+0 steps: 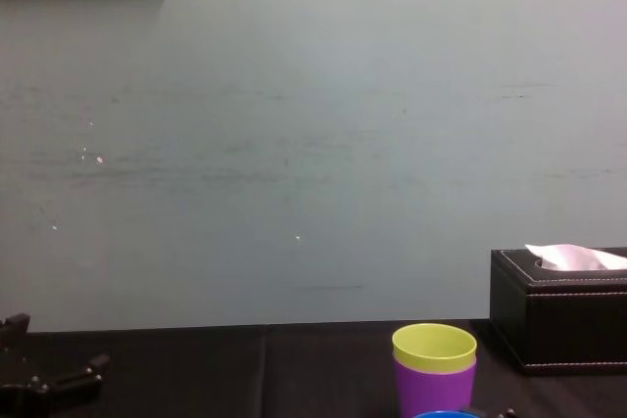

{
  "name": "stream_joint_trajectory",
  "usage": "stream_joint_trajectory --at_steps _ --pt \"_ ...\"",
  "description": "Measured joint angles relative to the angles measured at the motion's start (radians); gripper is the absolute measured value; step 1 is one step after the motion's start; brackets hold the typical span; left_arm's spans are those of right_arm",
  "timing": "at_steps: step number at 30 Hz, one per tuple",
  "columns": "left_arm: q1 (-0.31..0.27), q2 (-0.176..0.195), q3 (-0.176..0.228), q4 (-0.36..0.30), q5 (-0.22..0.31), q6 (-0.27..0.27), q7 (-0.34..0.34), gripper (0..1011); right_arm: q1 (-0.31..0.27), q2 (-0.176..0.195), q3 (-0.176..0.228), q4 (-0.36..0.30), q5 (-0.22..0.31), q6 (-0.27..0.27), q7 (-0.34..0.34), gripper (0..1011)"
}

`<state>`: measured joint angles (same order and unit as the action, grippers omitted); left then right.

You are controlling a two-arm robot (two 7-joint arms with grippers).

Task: Stack the three plastic cups sequentially using one hand.

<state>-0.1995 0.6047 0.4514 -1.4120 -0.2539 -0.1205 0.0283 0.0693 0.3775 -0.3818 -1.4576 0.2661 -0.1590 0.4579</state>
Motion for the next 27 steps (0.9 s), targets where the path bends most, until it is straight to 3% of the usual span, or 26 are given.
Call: stream_joint_trajectory --at_steps 8,15,27 --pt "0.000 0.000 0.000 0.000 0.000 0.000 0.000 1012 -0.001 0.001 0.001 -0.001 0.000 0.000 0.000 799" --pt "0.000 0.000 0.000 0.000 0.000 0.000 0.000 1011 -0.002 0.002 0.002 -0.006 0.001 0.000 0.001 764" --pt "0.000 0.000 0.000 0.000 0.000 0.000 0.000 1011 -0.003 0.042 0.037 -0.165 0.028 0.081 -0.008 736"
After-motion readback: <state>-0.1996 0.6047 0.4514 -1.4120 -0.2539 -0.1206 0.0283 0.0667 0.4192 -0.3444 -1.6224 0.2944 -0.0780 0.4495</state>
